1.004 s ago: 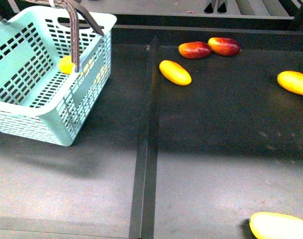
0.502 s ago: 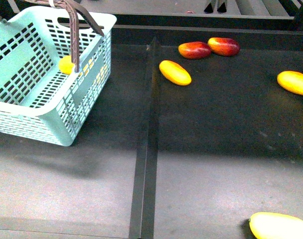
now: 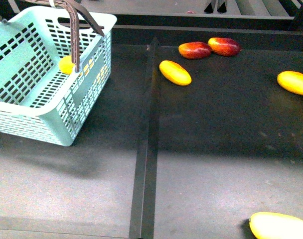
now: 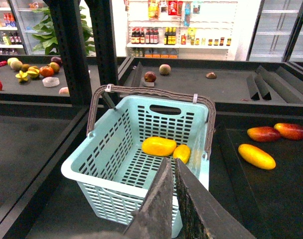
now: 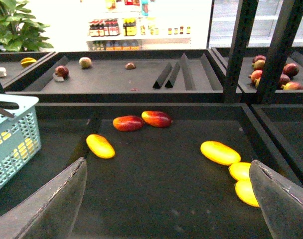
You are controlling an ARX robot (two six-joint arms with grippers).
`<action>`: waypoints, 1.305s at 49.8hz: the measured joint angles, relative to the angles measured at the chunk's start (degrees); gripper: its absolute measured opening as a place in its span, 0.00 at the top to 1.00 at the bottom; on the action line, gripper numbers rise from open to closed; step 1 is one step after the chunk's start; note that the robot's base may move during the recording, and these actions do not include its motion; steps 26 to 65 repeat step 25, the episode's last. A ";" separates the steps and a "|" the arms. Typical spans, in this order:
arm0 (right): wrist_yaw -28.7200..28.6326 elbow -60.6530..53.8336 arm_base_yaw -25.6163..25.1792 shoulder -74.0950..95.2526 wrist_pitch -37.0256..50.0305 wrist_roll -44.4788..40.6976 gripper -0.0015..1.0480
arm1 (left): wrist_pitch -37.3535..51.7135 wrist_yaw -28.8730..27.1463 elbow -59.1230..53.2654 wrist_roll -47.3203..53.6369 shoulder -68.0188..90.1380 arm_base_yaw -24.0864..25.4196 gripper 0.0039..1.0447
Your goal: Pick lemon and mango into basket
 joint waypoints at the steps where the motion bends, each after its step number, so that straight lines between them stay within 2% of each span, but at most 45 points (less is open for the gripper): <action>1: 0.00 0.00 0.00 0.00 0.00 0.00 0.08 | 0.00 0.00 0.00 0.02 0.00 0.00 0.92; 9: 0.00 0.00 0.00 0.00 0.00 0.00 0.08 | 0.00 0.00 0.00 0.04 0.00 0.00 0.59; 23: 0.00 0.00 0.00 0.00 0.00 0.00 0.08 | 0.00 0.00 0.00 0.04 0.00 0.00 0.15; 25: 0.00 0.00 0.00 0.00 0.00 0.00 0.08 | 0.00 0.00 0.00 0.07 0.00 0.00 0.05; 65: 0.00 0.00 0.00 0.00 0.00 0.00 0.08 | 0.00 0.00 0.00 0.07 0.00 0.00 0.05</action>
